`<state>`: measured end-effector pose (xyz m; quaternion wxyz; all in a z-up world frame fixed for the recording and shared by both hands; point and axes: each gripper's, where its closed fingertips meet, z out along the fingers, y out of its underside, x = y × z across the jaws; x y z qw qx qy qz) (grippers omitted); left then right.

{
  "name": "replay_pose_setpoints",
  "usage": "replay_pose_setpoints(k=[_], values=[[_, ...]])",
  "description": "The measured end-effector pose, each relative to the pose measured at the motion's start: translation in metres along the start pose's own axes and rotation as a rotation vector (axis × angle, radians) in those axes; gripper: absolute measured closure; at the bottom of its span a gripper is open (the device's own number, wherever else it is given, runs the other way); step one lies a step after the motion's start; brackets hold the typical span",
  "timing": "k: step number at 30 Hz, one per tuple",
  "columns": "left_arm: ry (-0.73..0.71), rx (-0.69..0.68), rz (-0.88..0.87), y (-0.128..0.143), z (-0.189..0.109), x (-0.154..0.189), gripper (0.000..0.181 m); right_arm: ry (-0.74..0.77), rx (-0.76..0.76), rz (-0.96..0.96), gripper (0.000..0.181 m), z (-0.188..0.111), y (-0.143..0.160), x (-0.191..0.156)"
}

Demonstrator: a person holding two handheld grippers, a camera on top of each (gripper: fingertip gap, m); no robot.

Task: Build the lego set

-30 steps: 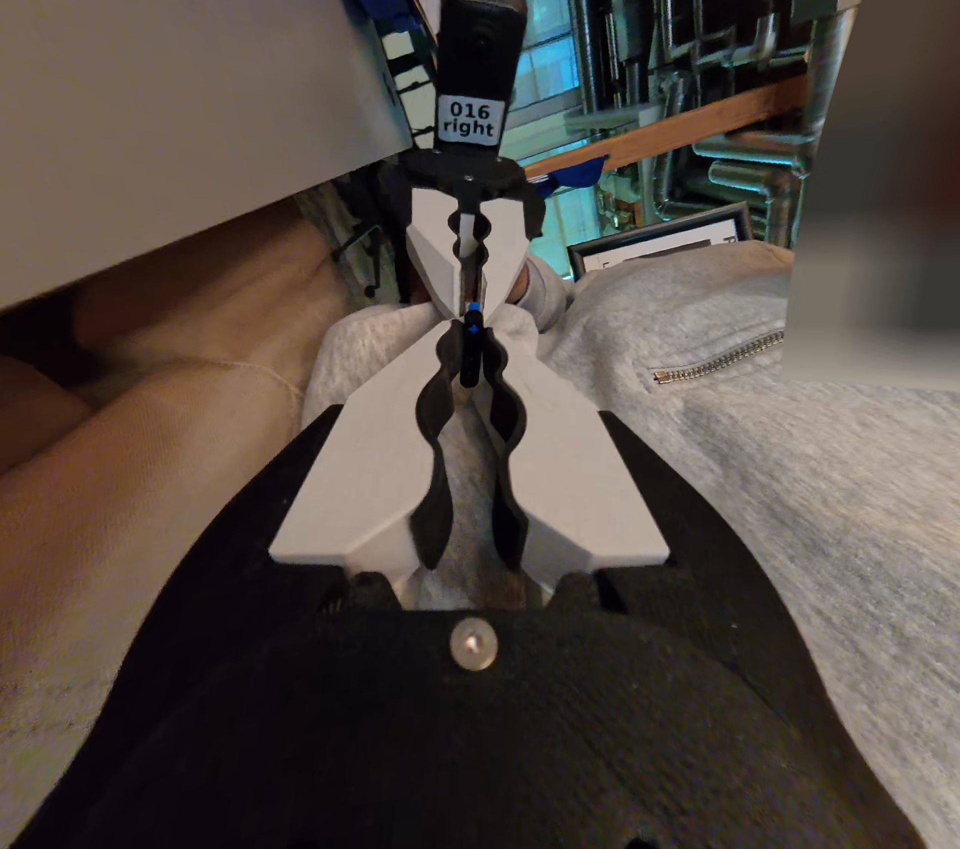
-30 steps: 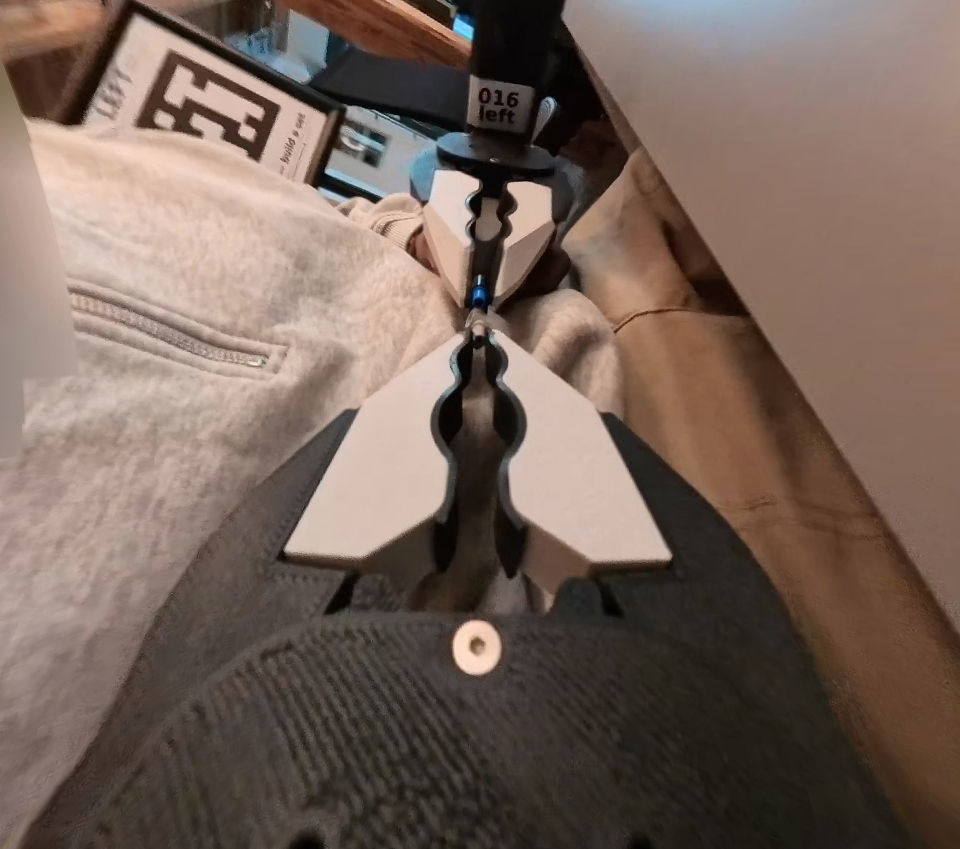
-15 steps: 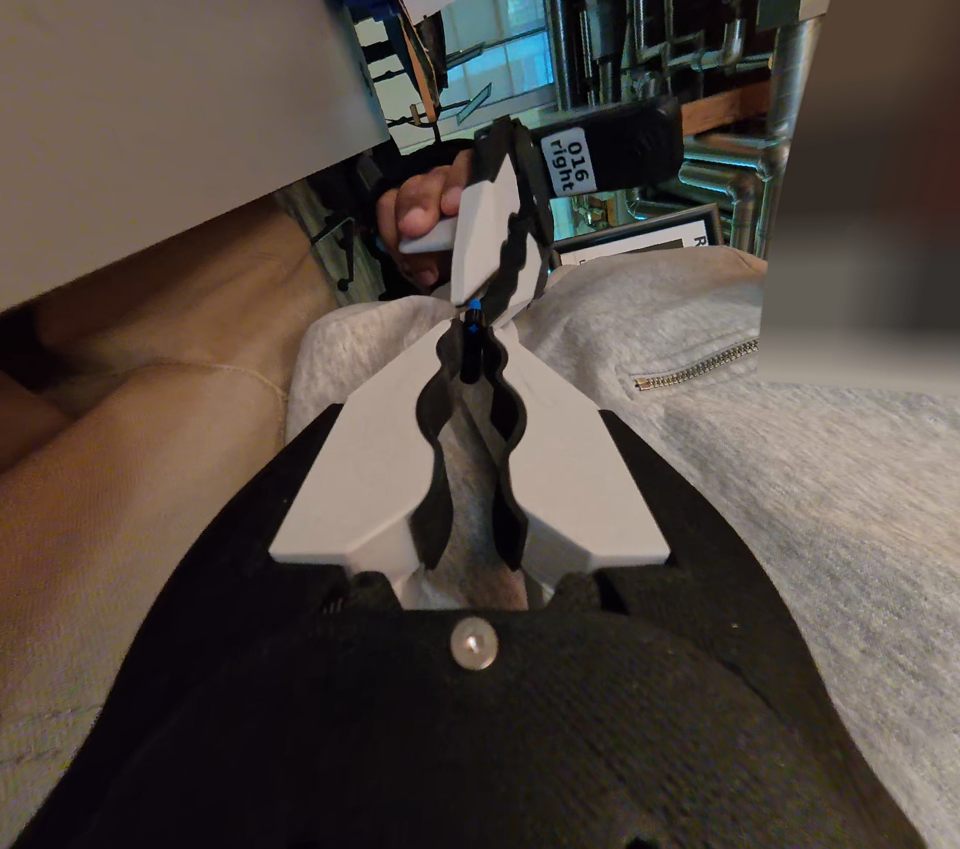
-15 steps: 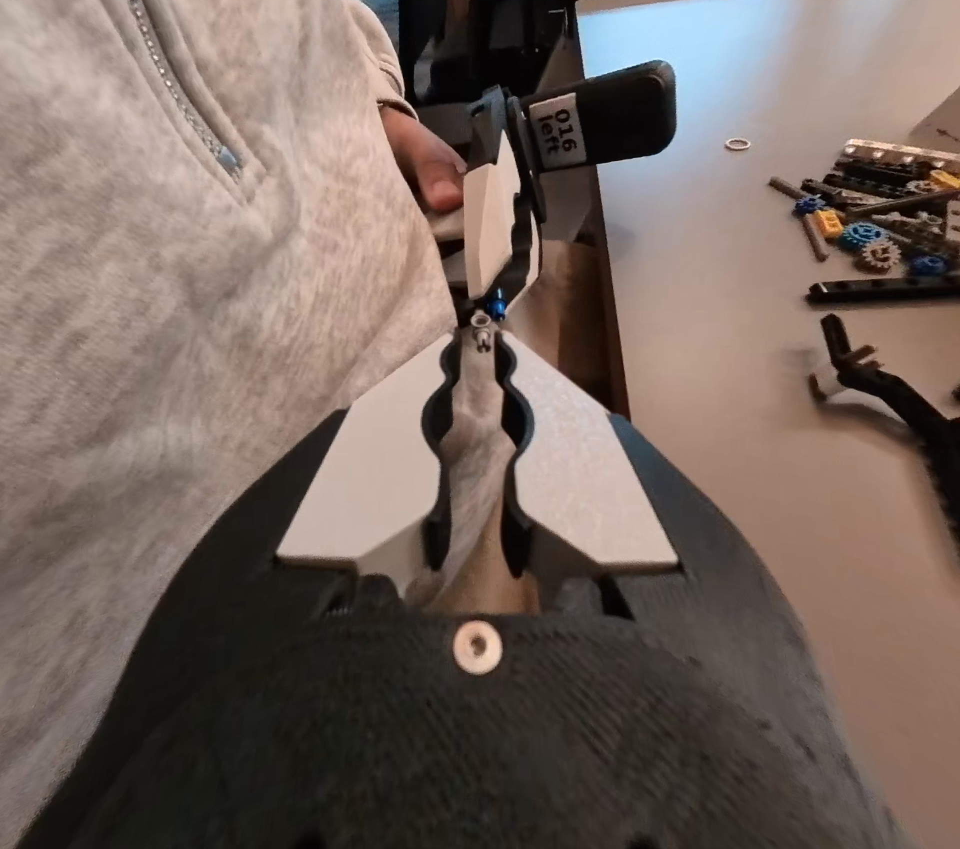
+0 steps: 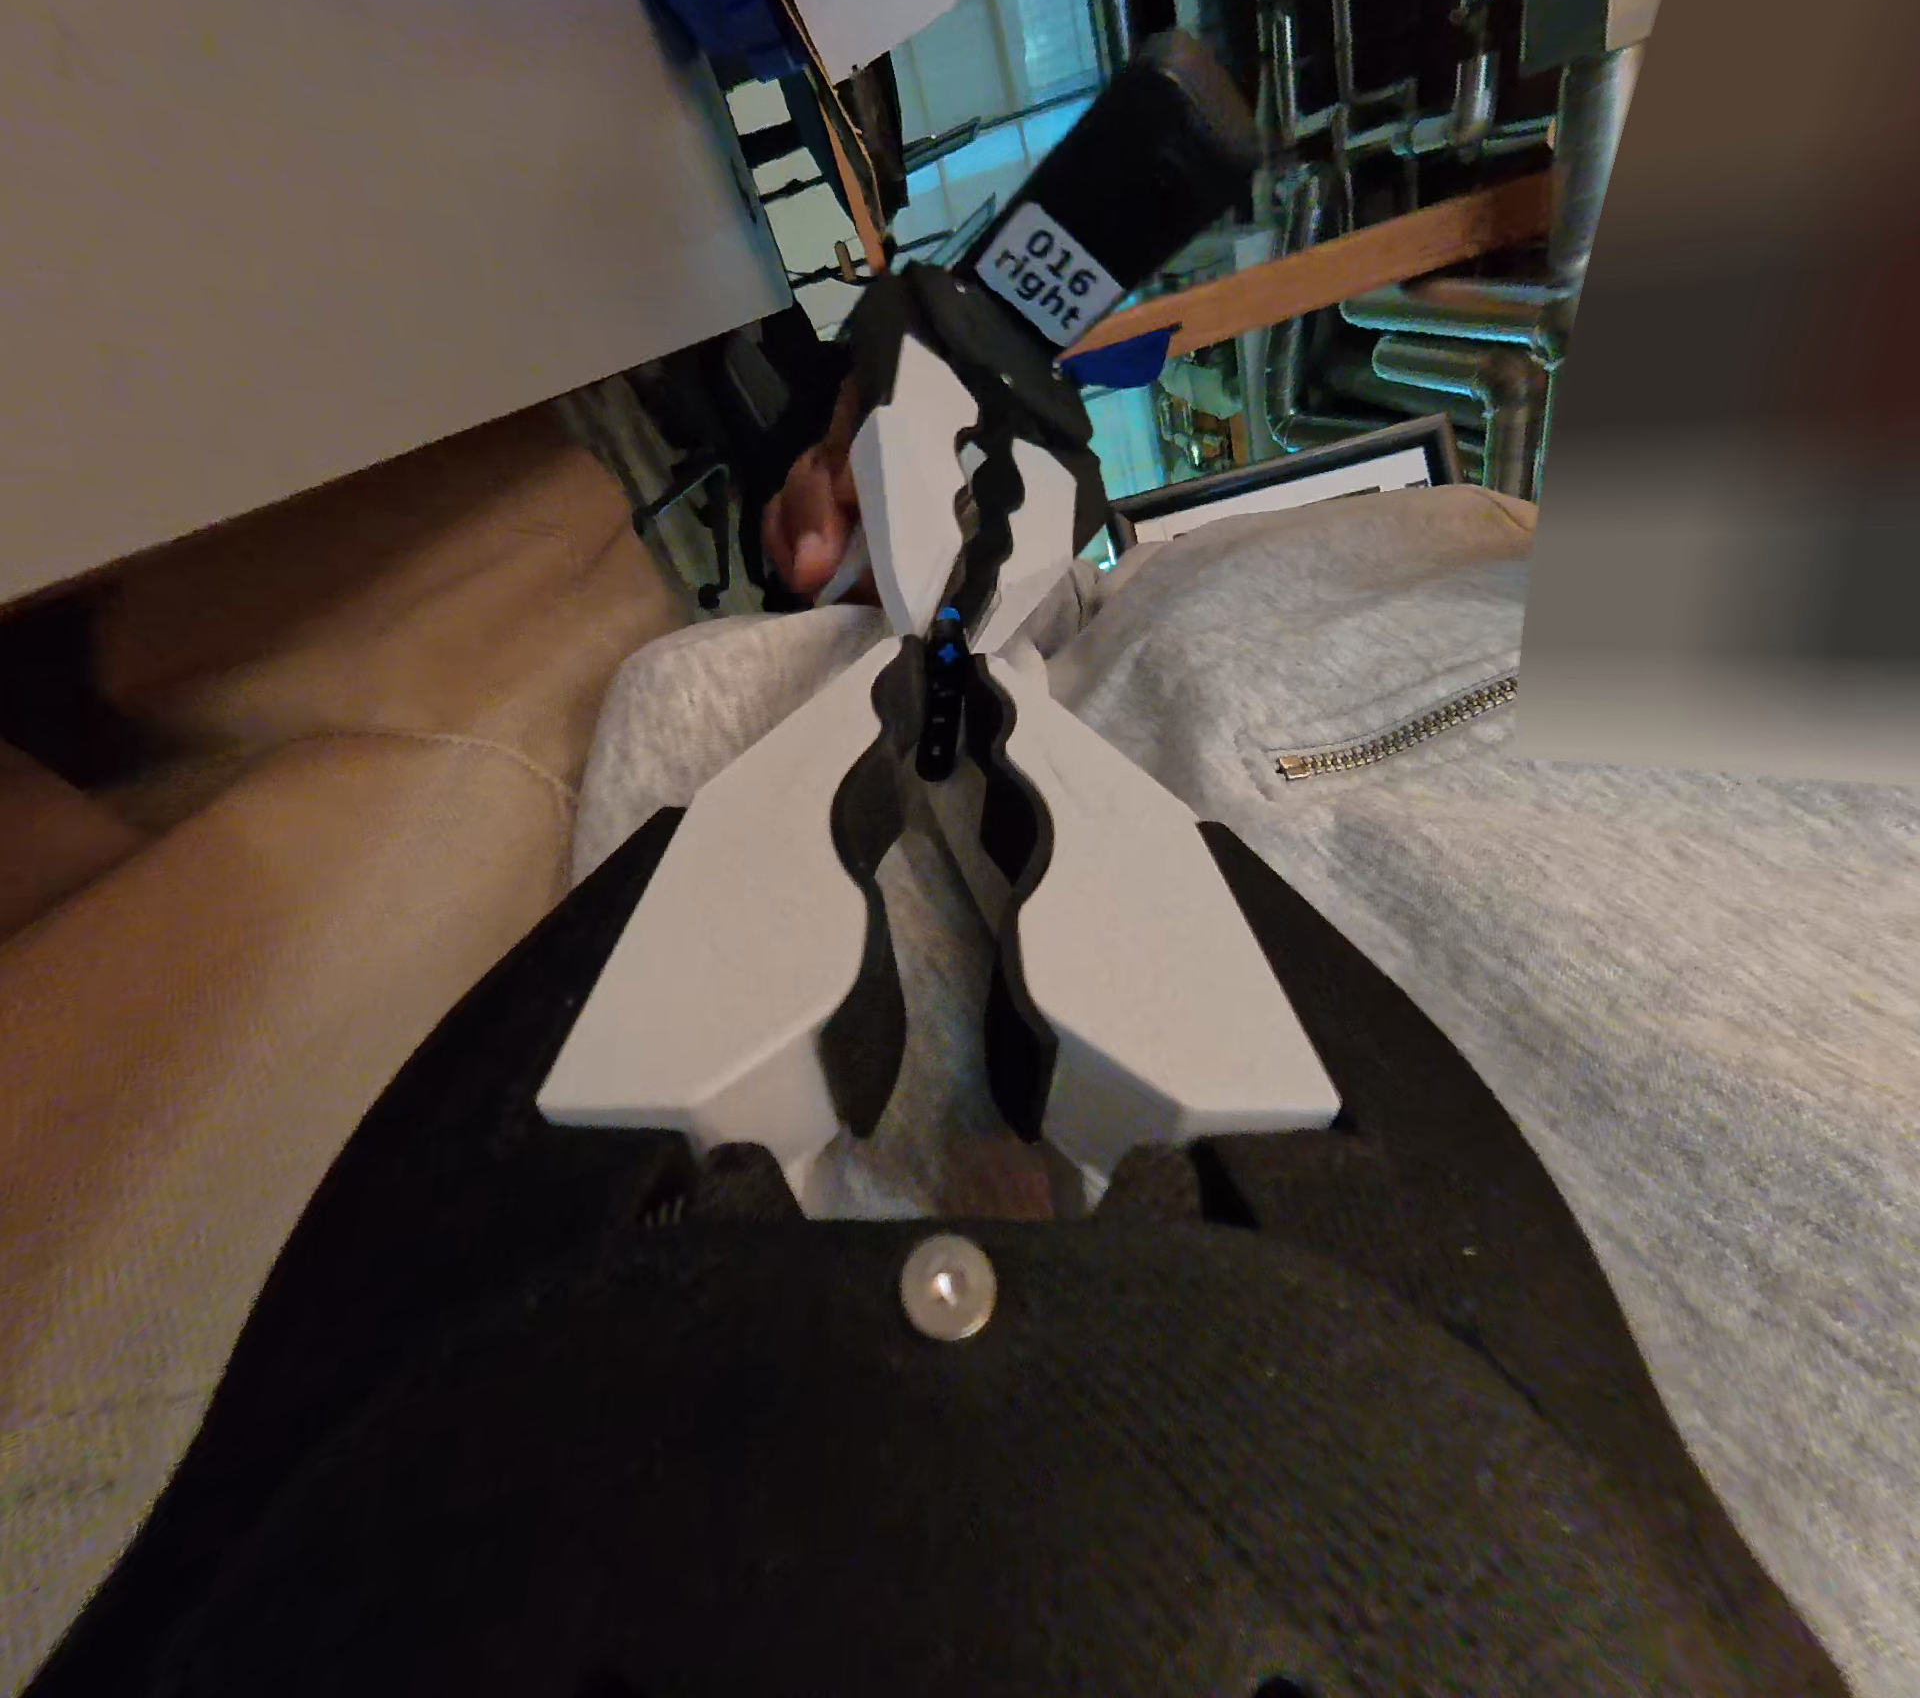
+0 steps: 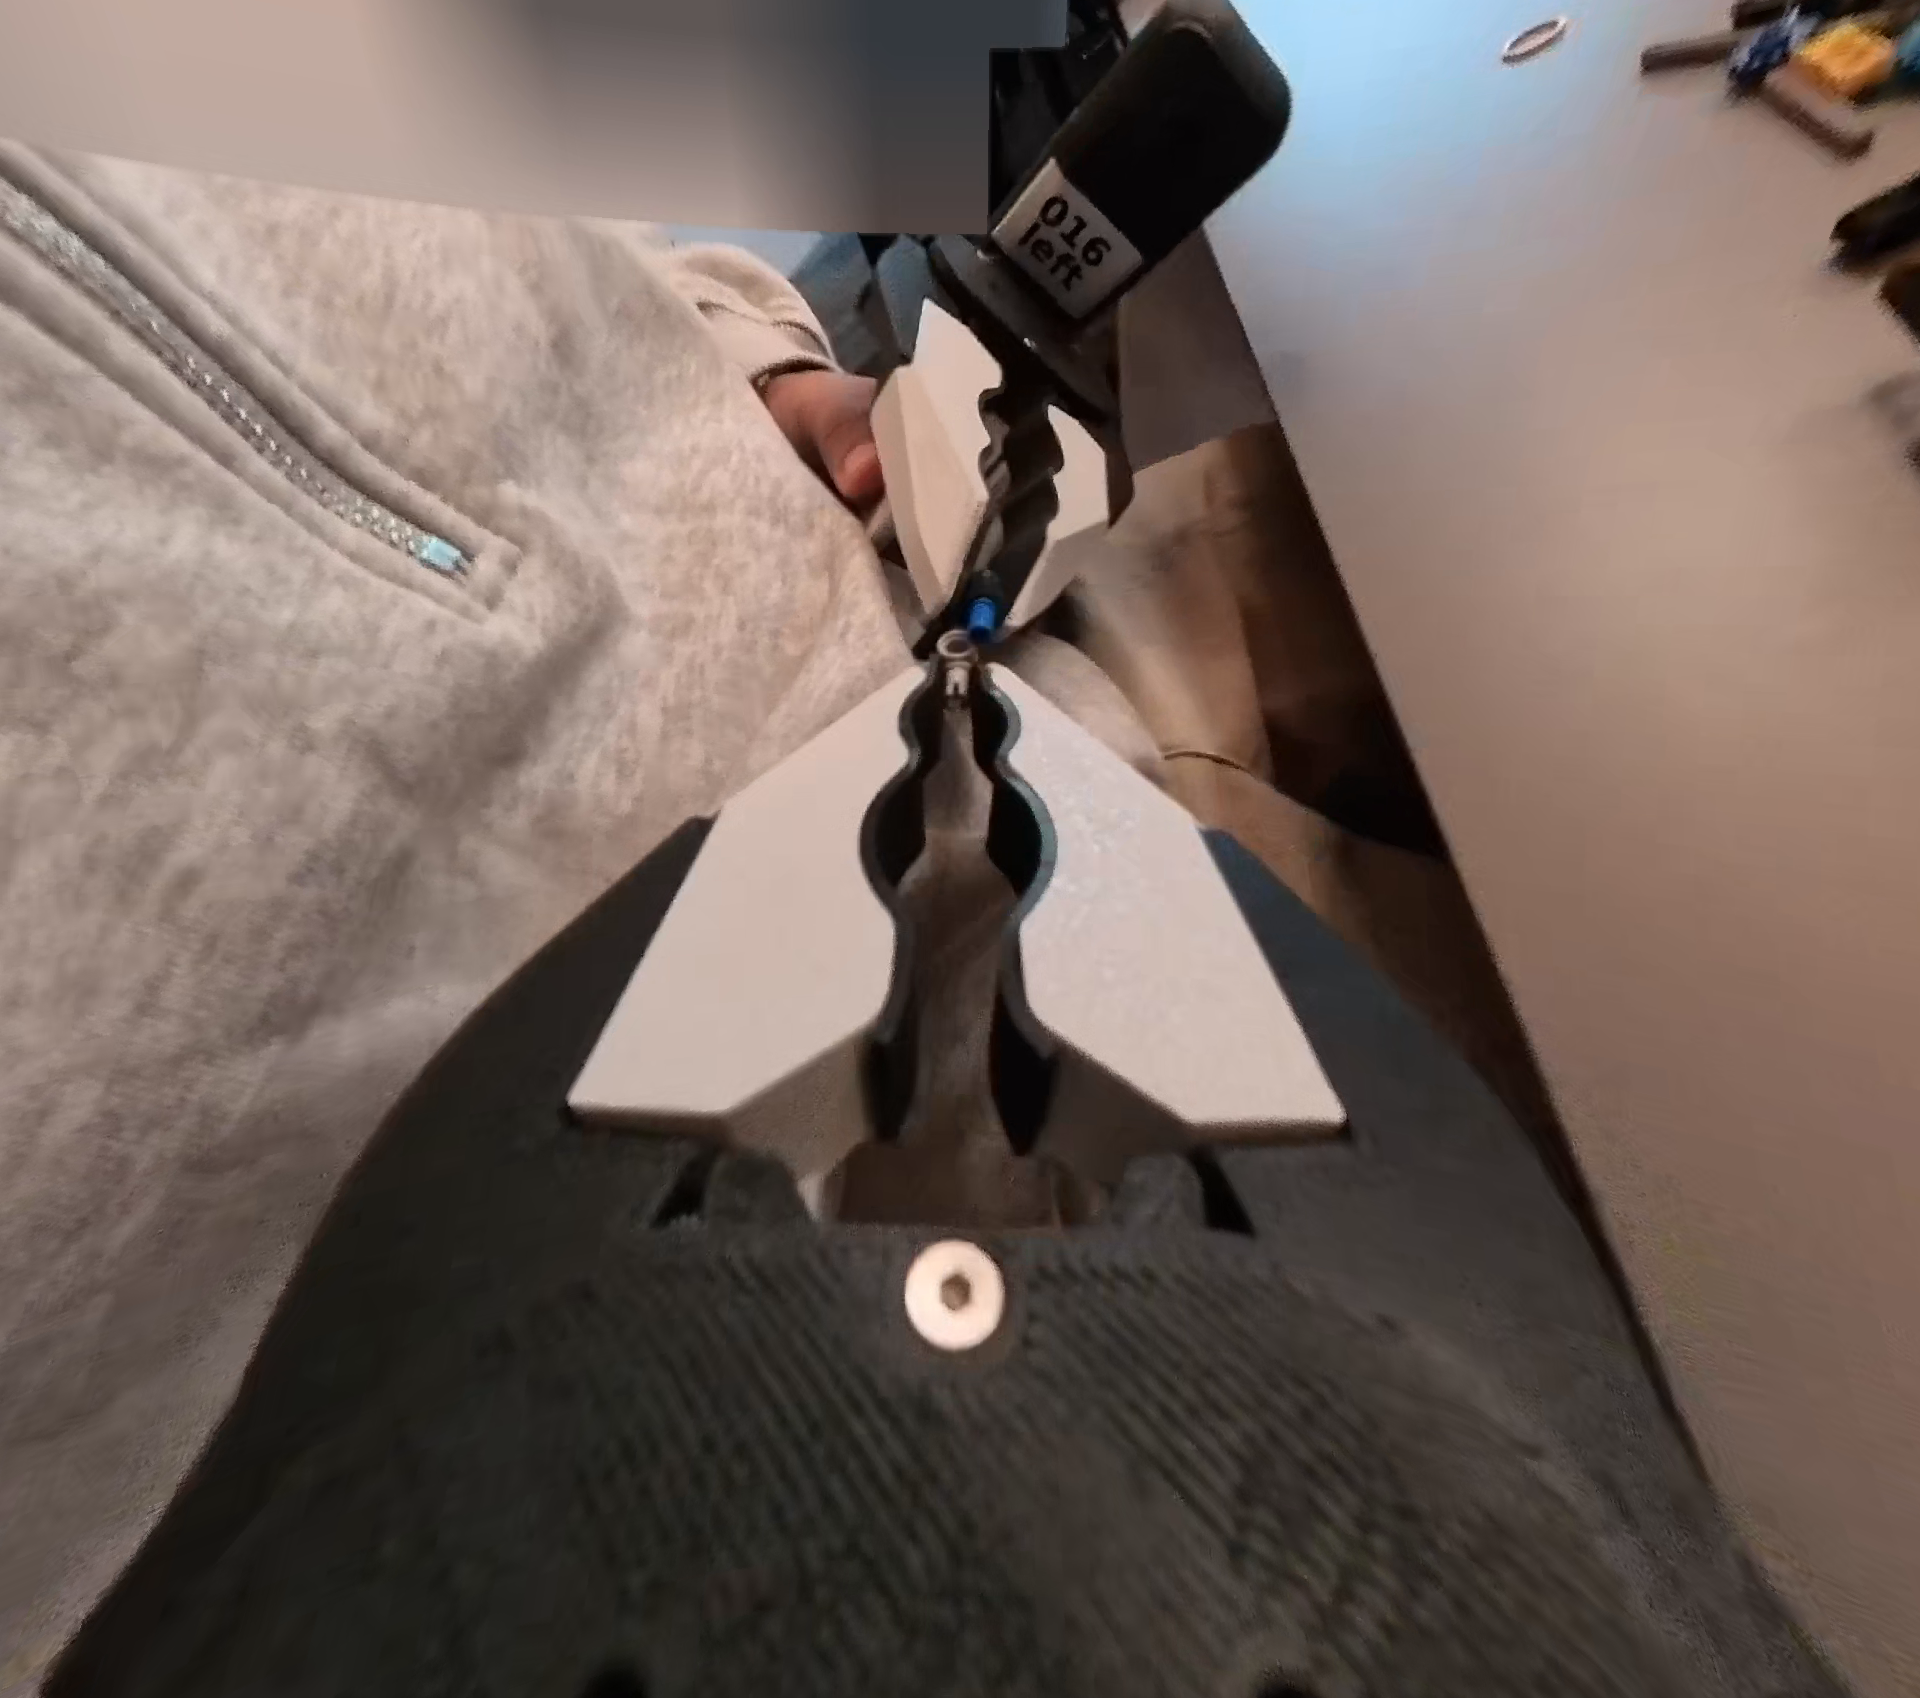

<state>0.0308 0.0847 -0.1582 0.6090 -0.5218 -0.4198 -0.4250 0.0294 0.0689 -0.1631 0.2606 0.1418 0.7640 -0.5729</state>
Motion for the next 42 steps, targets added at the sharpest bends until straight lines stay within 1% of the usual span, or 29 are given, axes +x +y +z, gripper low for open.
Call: replay_pose_setpoints(k=[6, 11, 14, 25, 29, 36, 42], values=[[0.0, 0.024, 0.012, -0.002, -0.002, 0.001, 0.174, -0.031, 0.075, 0.232, 0.178, 0.0, -0.001, 0.0], [0.006, 0.043, 0.028, -0.005, -0.004, 0.002, 0.174, -0.14, 0.171, 0.546, 0.178, -0.001, -0.003, 0.0], [0.002, 0.055, 0.034, -0.006, -0.004, 0.002, 0.174, -0.187, 0.203, 0.656, 0.178, -0.002, -0.004, 0.0], [-0.002, 0.063, -0.026, -0.01, -0.007, -0.004, 0.172, -0.131, 0.198, 0.61, 0.178, -0.006, -0.003, 0.006], [-0.013, 0.074, -0.025, -0.011, -0.009, -0.004, 0.176, -0.095, 0.19, 0.584, 0.178, -0.012, -0.003, 0.008], [0.001, 0.049, -0.036, -0.008, -0.008, -0.003, 0.176, -0.1, 0.177, 0.584, 0.178, -0.013, 0.0, 0.005], [0.019, 0.025, -0.06, -0.006, -0.006, -0.004, 0.172, -0.117, 0.16, 0.591, 0.178, -0.014, 0.001, 0.002]])
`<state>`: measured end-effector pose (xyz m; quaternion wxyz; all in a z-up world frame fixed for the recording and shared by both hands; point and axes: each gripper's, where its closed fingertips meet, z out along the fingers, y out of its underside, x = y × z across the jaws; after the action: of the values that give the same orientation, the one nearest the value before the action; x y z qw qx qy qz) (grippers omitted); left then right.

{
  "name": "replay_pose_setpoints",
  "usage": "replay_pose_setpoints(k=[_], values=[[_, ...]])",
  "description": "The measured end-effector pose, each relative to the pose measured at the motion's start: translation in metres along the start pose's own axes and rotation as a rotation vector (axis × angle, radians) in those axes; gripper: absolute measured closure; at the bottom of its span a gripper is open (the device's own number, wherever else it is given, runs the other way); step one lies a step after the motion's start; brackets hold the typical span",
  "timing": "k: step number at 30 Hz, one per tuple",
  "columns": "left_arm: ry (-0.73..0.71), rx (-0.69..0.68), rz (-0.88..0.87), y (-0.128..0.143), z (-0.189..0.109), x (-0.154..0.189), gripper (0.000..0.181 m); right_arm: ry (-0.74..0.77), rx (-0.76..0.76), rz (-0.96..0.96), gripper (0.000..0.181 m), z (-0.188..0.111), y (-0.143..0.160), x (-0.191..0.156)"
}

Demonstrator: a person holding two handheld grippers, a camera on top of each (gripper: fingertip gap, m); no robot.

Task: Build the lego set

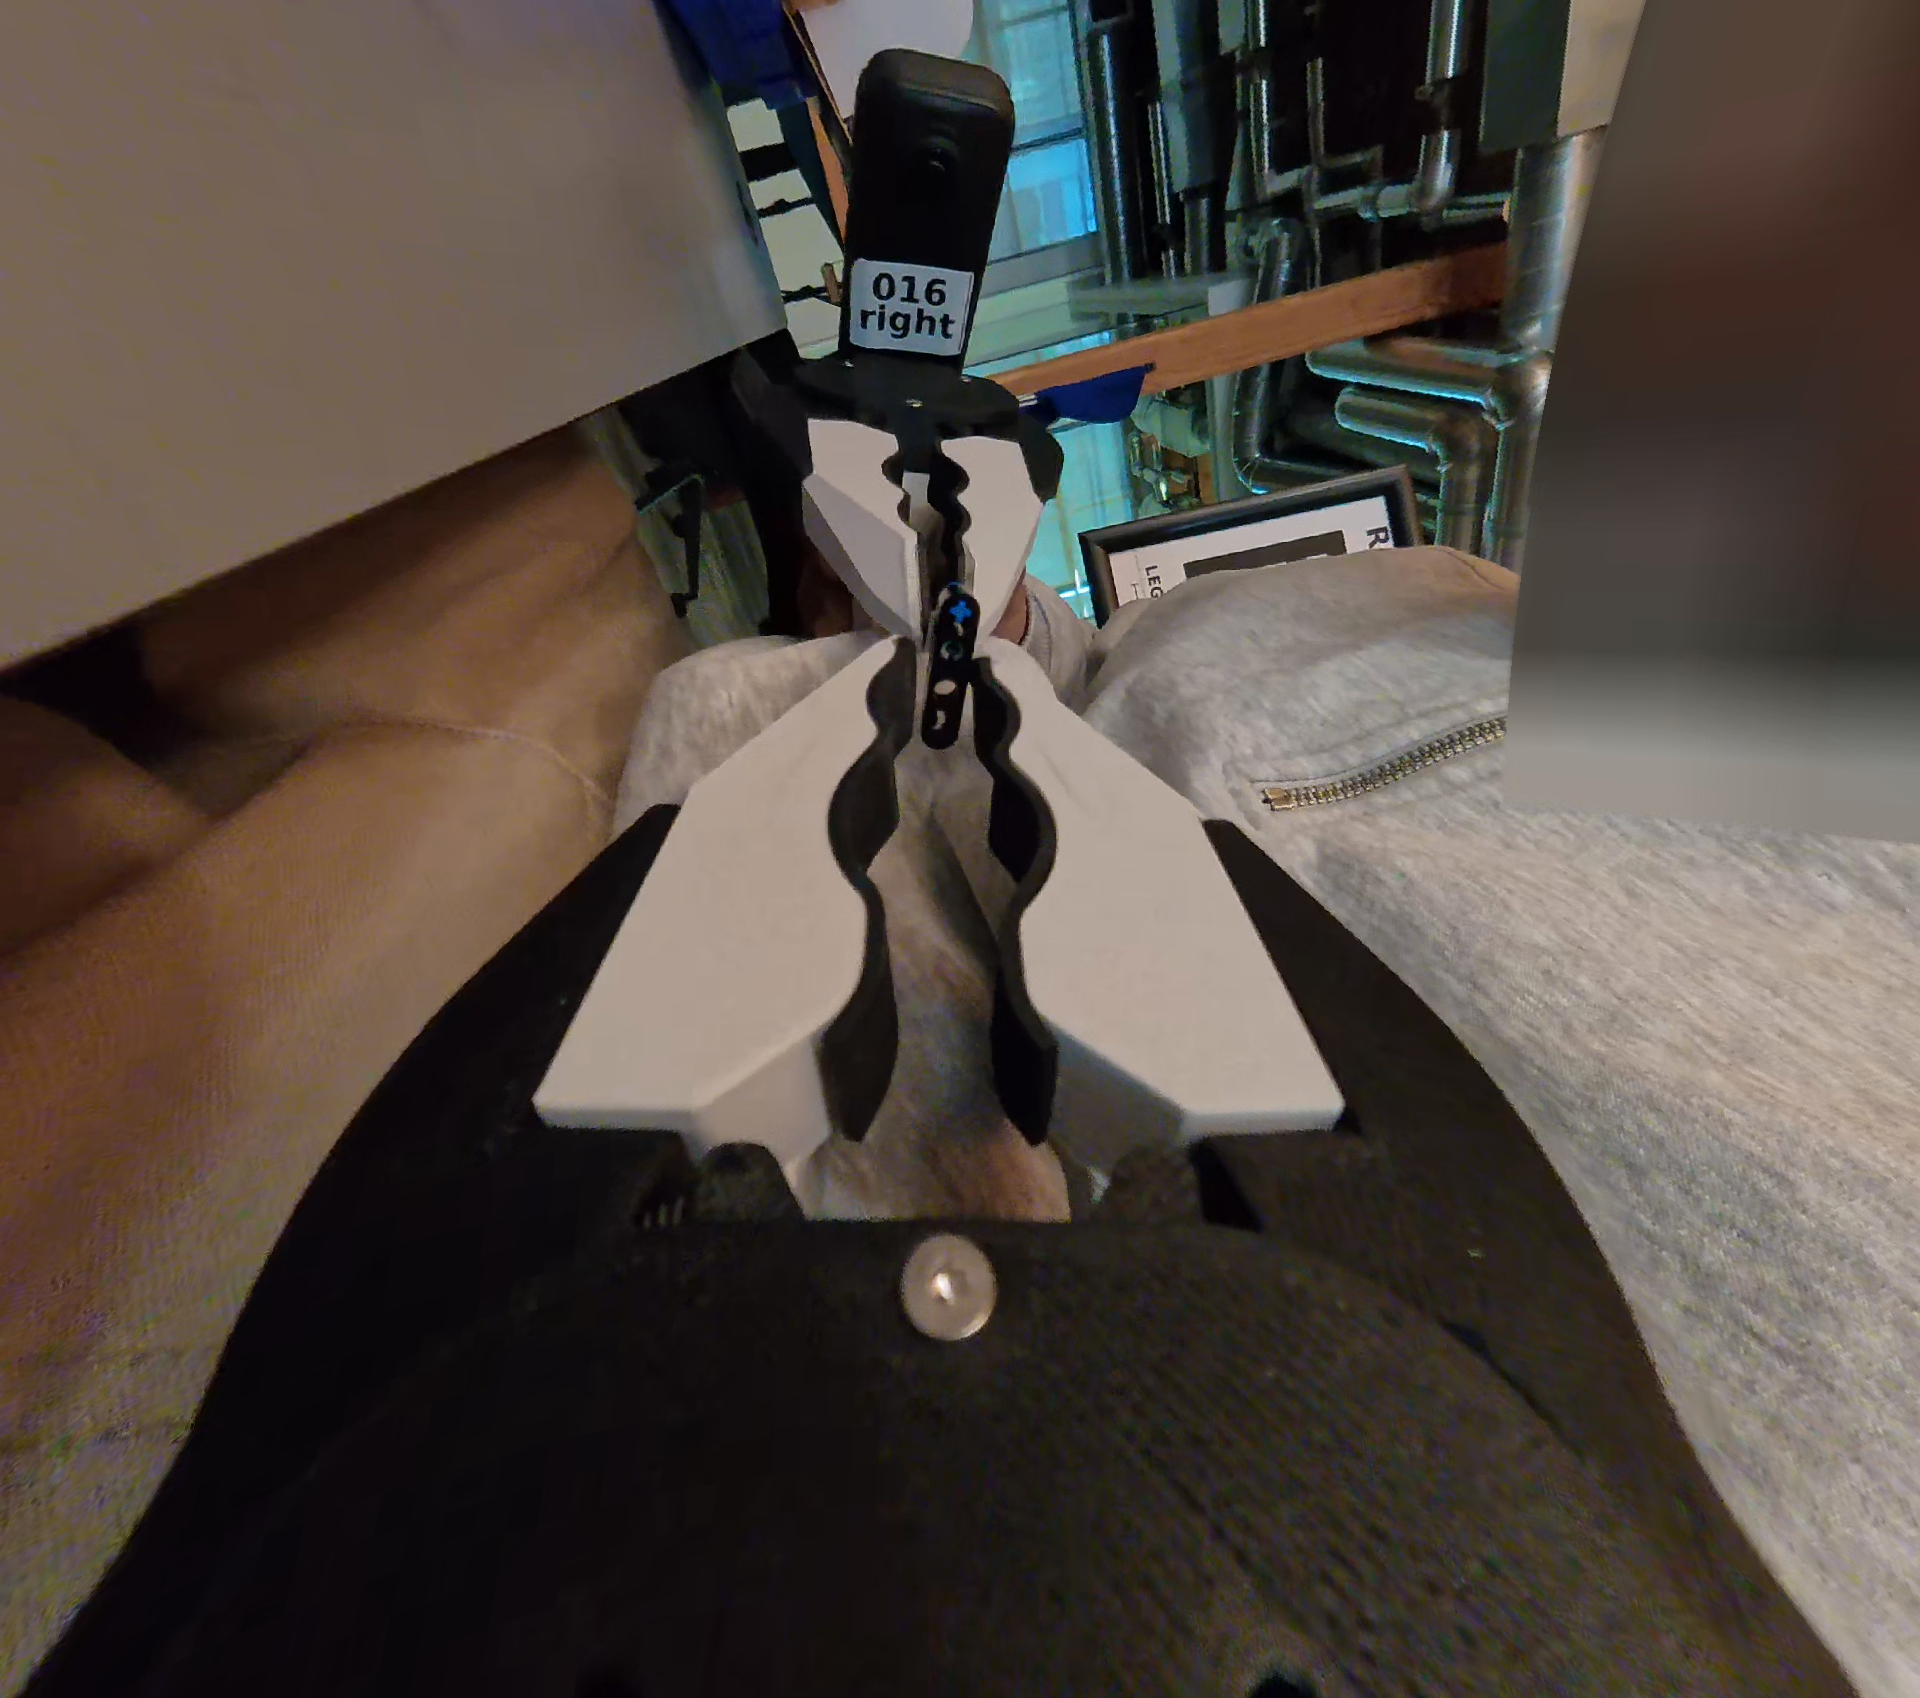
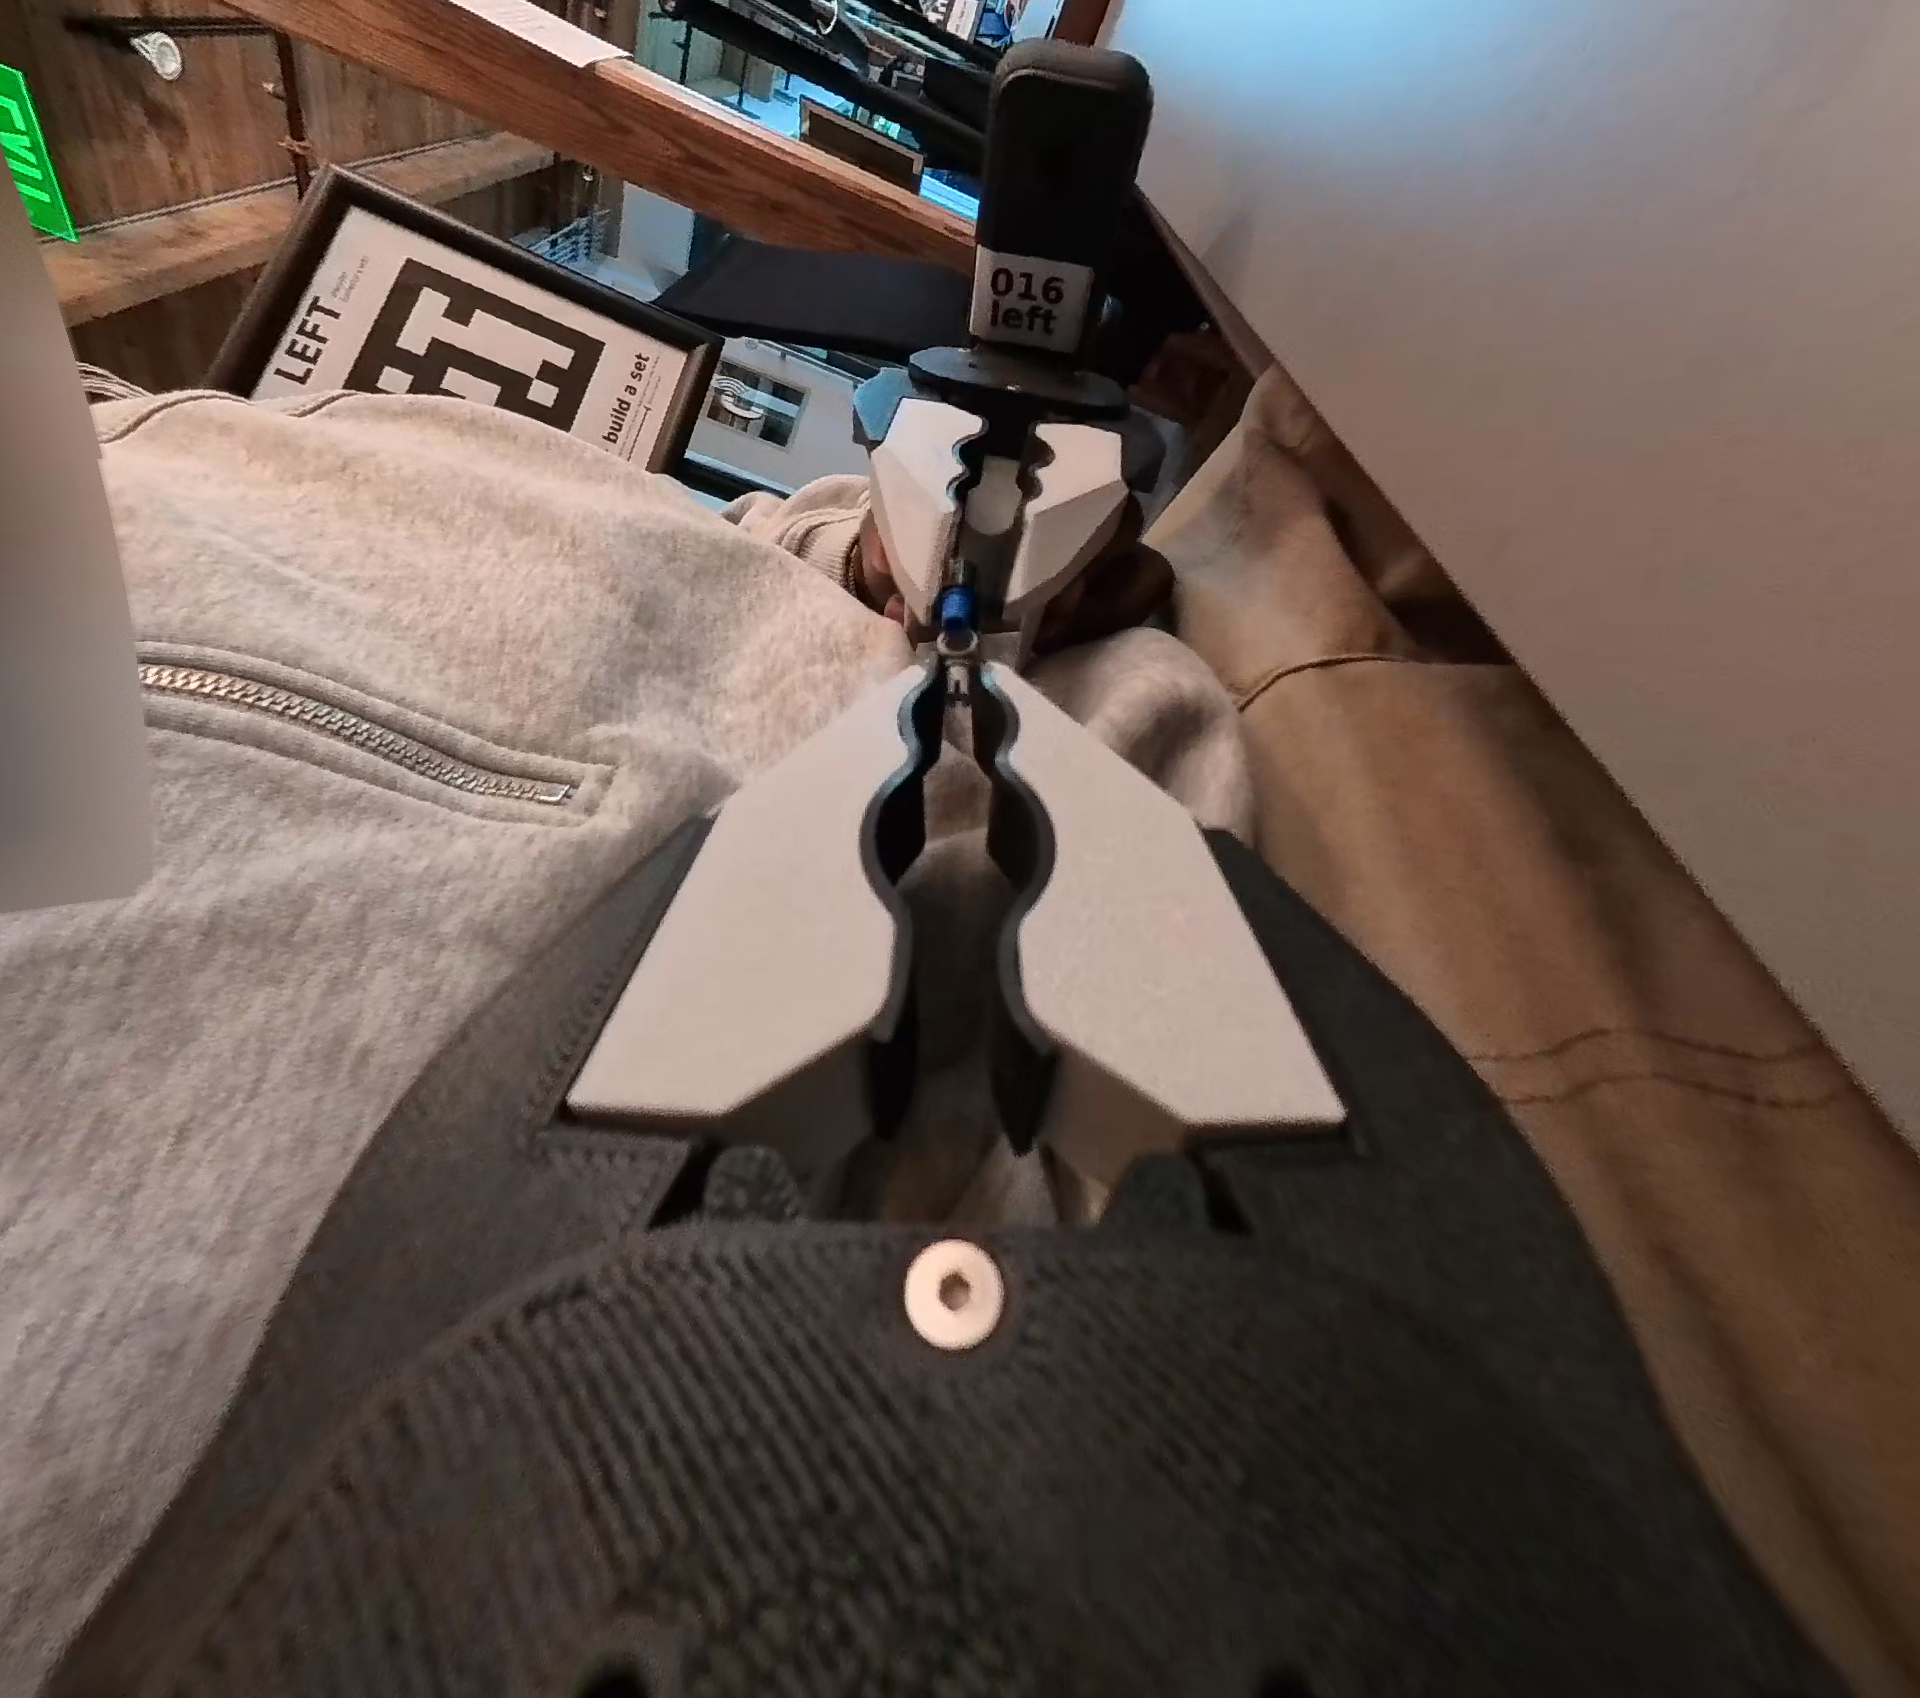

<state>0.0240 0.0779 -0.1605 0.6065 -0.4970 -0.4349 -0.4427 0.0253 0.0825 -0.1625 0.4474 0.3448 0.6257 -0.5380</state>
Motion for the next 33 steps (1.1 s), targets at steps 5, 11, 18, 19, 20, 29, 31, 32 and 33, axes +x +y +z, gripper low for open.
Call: replay_pose_setpoints(k=[5, 11, 18, 19, 20, 29, 31, 32, 33], values=[[0.008, -0.04, -0.005, 0.004, 0.003, 0.0, 0.174, -0.004, -0.033, 0.016, 0.178, 0.004, 0.006, 0.001], [0.004, -0.039, -0.017, 0.003, 0.003, 0.0, 0.174, 0.002, -0.025, 0.012, 0.178, 0.003, 0.004, 0.001], [-0.054, -0.051, -0.011, 0.004, 0.003, -0.007, 0.175, 0.063, -0.053, -0.018, 0.178, 0.003, 0.006, 0.007], [-0.065, -0.05, -0.012, 0.004, 0.003, -0.008, 0.175, 0.076, -0.059, -0.024, 0.178, 0.003, 0.006, 0.008], [-0.073, -0.052, -0.014, 0.004, 0.003, -0.009, 0.175, 0.082, -0.066, -0.026, 0.178, 0.003, 0.006, 0.009], [-0.111, -0.042, -0.053, 0.004, 0.003, -0.016, 0.175, 0.09, -0.087, -0.001, 0.179, 0.004, 0.008, 0.016], [-0.109, -0.038, -0.061, 0.004, 0.003, -0.017, 0.175, 0.085, -0.08, 0.004, 0.179, 0.004, 0.007, 0.017], [-0.112, -0.034, -0.06, 0.004, 0.003, -0.017, 0.175, 0.083, -0.076, 0.007, 0.179, 0.004, 0.007, 0.017], [-0.114, -0.031, -0.06, 0.004, 0.002, -0.017, 0.174, 0.082, -0.074, 0.007, 0.179, 0.005, 0.007, 0.018]])
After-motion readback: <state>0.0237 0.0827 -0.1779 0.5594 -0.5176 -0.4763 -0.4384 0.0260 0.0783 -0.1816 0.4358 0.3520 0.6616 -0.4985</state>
